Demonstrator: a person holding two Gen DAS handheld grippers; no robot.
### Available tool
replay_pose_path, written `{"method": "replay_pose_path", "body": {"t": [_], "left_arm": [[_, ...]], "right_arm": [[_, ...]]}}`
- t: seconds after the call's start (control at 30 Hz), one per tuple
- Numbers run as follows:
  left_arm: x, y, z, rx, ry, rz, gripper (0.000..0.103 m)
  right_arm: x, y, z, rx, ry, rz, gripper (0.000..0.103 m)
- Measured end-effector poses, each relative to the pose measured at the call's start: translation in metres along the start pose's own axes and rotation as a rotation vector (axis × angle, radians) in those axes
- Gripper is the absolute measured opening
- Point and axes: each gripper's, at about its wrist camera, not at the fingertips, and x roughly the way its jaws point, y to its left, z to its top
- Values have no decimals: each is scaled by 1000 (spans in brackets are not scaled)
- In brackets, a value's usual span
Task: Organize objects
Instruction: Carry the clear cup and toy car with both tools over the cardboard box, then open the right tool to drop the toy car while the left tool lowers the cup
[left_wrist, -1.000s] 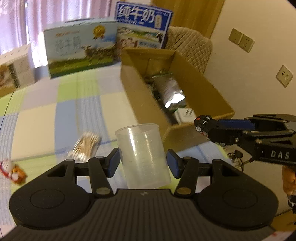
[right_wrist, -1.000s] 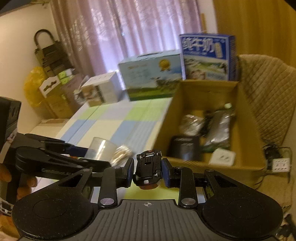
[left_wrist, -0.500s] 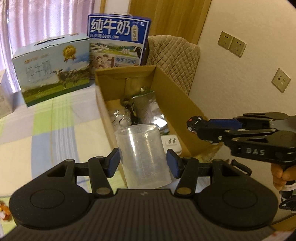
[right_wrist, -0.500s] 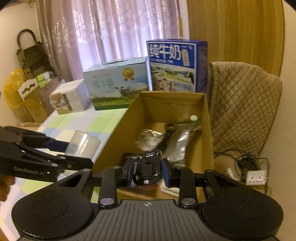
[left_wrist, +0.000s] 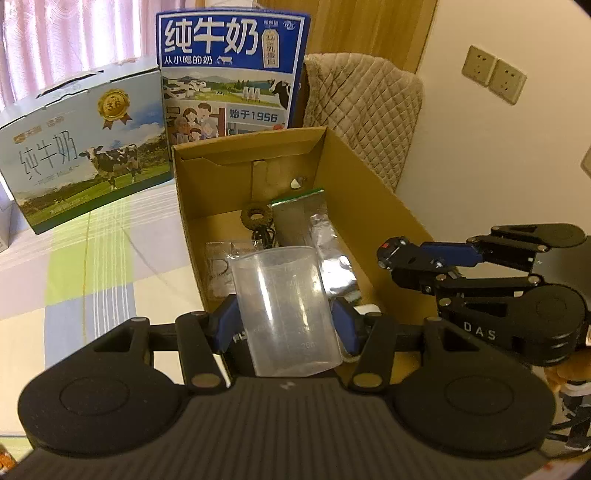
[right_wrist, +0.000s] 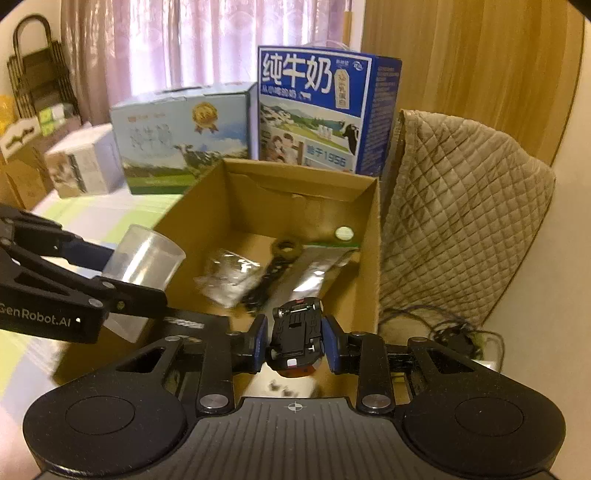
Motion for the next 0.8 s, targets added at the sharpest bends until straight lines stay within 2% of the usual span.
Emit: {"method": "replay_pose_path", "body": {"t": [0.23,0.67,0.8], "left_arm": [[28,0,14,6,24,9,50],[56,2,24,5,56,17,50],[62,4,26,0,61,19,50]], "right_arm": [[28,-9,9,-48,11,-51,29],[58,-21,22,-90,3,-92,30],[57,-26,22,-63,-3,-53,36]]}}
